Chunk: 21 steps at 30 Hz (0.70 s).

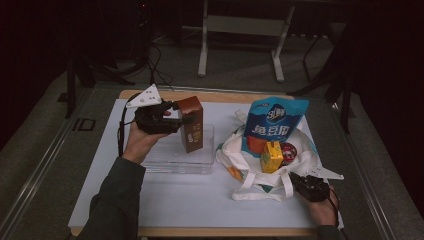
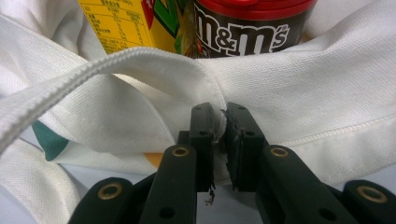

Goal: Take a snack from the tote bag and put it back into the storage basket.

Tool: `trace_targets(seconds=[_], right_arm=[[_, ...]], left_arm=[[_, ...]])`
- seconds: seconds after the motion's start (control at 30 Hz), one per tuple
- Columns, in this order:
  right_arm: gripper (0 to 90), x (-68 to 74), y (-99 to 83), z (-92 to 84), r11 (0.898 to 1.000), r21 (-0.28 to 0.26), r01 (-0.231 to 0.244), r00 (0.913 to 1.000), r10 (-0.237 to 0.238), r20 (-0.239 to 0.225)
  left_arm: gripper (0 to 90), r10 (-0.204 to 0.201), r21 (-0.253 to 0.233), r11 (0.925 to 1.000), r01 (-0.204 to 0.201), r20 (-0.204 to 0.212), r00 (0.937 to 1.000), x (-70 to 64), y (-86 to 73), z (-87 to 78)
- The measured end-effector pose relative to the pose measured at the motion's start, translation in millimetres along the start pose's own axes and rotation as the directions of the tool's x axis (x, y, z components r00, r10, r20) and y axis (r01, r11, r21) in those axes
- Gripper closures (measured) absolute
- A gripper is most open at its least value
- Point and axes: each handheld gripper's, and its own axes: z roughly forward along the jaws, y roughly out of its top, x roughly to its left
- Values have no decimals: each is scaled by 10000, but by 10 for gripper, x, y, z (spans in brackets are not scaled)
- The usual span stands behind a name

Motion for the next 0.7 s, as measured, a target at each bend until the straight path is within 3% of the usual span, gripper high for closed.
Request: trace_targets(seconds=[0.43,0.7], right_arm=[[813,2,-1,-1,10000,5,10,10000,-10,17],[813,10,-2,-1,10000,11,-20,10000,20,47]], left_arm=[[427,224,782,9968,-186,-471,9986,149,-115,-166],[427,556,1674,9849,-434,-690,9961,215,-177,-239]])
